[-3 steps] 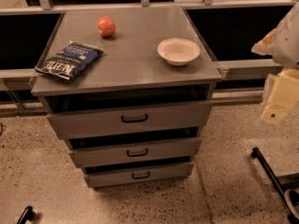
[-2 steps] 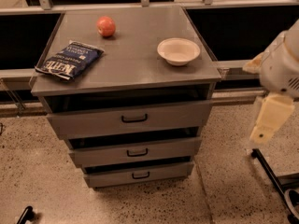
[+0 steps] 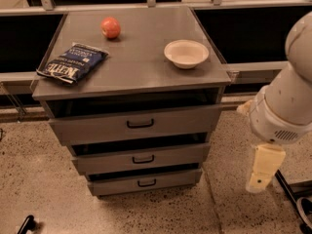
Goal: Open top drawer
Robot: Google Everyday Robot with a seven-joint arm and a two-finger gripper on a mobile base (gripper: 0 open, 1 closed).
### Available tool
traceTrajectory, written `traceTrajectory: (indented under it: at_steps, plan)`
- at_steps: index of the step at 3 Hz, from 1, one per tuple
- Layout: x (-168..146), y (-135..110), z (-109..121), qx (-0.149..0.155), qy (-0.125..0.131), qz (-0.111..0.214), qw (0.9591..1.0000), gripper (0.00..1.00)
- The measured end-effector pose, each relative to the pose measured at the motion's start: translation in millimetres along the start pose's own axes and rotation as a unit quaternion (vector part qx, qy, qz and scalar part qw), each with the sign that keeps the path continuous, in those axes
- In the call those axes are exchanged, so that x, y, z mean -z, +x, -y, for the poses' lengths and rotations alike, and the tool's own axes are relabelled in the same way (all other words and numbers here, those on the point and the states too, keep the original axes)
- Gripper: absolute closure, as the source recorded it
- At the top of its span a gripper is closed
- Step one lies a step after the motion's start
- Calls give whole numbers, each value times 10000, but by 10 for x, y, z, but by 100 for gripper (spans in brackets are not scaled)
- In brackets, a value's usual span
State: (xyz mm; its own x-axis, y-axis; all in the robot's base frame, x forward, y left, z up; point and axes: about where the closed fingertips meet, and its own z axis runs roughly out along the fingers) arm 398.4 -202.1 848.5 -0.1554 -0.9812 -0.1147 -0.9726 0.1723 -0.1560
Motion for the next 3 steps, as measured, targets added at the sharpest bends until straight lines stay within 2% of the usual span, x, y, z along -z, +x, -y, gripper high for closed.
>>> traceTrajectory:
  at_steps: [1, 2, 3]
  plan:
    - [-182, -299, 148, 434, 173, 275, 9985, 0]
    - [-414, -518, 396, 719, 532, 177, 9958, 0]
    - [-662, -772, 547, 1033, 654, 312, 9920, 0]
